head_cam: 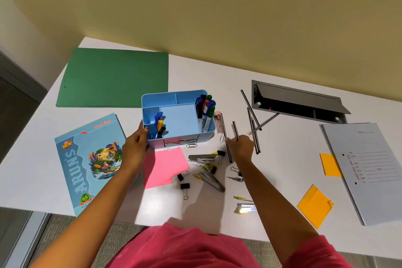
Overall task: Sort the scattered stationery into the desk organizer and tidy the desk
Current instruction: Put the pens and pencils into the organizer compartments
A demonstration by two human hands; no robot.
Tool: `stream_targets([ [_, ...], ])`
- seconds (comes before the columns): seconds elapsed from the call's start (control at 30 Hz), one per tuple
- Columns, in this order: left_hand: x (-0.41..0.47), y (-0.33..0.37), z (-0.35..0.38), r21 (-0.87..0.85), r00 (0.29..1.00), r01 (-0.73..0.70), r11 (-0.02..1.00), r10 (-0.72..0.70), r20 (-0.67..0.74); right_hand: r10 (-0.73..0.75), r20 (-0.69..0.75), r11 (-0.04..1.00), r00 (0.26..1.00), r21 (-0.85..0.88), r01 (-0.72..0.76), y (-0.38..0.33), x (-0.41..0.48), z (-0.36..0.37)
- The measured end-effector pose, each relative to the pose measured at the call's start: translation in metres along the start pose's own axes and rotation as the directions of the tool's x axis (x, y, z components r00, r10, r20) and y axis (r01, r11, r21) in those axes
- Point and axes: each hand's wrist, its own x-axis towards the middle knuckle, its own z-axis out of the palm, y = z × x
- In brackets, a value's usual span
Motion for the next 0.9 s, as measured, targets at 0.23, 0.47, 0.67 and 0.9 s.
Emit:
stream_targets([
  [0.23,0.000,0.001,-0.001,0.006,1.000,0.007,1.000,-0.007,0.000,-0.008,0.010,0.994,1.000,-0.109,0.009,-0.014,-0.006,0.002],
  [0.47,0.001,-0.002,0.000,0.007,1.000,-0.014,1.000,0.014,-0.014,-0.269,-0.166,0.963,0.949,-0.057,0.263,-0.035,-0.035,-0.028],
  [0.67,0.000,0.000,0.000,0.035,1.000,-0.022,0.999,0.022,-0.014,-0.685,-0.366,0.684,0.630,-0.023,0.729,-0.103,-0.090,-0.053],
  [0.9,-0.002,0.002,-0.001,0.034,1.000,-0.010,0.999,0.011,-0.026,-0.760,-0.101,0.642,0.642,0.037,0.766,-0.170,-0.088,-0.019],
])
